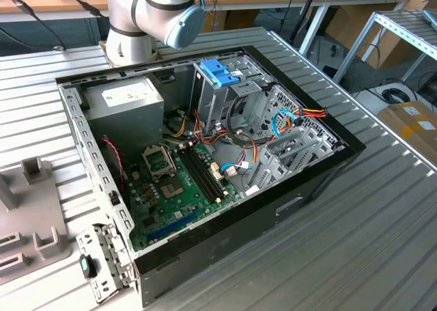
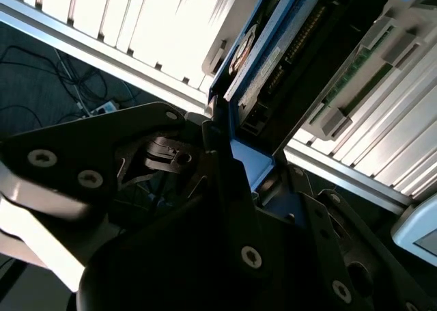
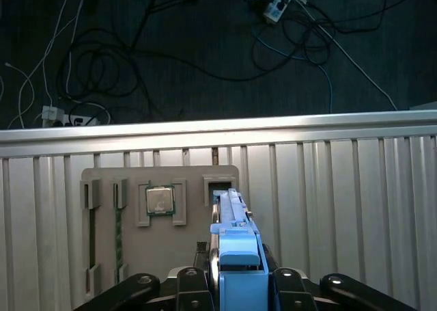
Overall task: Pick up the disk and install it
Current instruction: 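Pick up the disk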
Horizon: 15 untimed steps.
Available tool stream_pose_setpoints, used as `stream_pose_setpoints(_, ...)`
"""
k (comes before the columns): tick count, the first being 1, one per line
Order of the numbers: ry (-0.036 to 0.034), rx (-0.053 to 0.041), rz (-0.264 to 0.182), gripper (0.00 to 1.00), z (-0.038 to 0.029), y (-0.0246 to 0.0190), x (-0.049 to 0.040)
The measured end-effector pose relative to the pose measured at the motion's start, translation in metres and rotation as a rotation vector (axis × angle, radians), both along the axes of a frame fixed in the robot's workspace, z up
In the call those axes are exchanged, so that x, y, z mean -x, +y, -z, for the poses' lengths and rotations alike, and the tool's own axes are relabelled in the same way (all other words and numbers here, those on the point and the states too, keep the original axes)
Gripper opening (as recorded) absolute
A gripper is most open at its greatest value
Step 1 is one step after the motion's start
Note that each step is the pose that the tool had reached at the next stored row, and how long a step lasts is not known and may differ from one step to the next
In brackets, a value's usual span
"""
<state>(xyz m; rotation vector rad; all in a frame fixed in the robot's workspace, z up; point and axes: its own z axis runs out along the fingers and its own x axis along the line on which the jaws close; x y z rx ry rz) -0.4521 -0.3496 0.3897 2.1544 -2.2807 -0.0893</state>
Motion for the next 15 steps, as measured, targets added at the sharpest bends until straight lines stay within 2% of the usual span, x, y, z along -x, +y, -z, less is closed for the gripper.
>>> stream_pose_setpoints(15, 0.0, -0.0011, 0.0, 0.37, -0.0119, 0.0, 0.0)
